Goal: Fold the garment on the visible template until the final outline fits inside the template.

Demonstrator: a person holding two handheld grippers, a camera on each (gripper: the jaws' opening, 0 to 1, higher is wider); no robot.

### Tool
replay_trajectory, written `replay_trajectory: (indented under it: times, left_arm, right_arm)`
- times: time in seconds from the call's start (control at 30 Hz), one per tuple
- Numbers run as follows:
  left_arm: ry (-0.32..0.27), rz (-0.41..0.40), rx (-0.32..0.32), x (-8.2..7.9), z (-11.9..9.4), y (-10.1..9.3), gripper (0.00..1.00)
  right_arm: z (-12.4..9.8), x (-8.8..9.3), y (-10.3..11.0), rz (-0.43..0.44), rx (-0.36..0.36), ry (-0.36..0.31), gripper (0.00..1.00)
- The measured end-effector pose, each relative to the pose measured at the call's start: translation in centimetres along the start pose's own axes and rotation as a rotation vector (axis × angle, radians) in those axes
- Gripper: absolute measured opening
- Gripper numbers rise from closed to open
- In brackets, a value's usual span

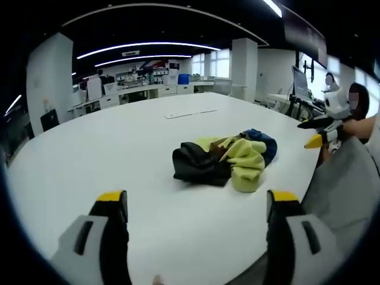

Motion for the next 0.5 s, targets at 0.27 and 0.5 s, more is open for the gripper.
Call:
replay_trajectory:
  times: [0.27,0.5]
  left_arm:
    - [0.006,0.000,-0.001,0.14,0.03,0.12,0.94]
    - [0.011,0.007,0.000,0.14,0.10,-0.04,0.94]
  right_arm:
    - [0.04,0.06,0.03,0.004,-0.005,0.006,0.96]
    - [0.15,0.11,0.00,0.004,-0.005,0.009,0.97]
Point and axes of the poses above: the point that each gripper's makers call its tool centre point, and the gripper's own axes: z roughly forward along the fingers, y roughly to its left, x roughly out of its underside, the point moved 4 cm from there along -z, roughly backward along the fingers, and after that the axes turned 6 degrees about -z, right-handed, at the moved point
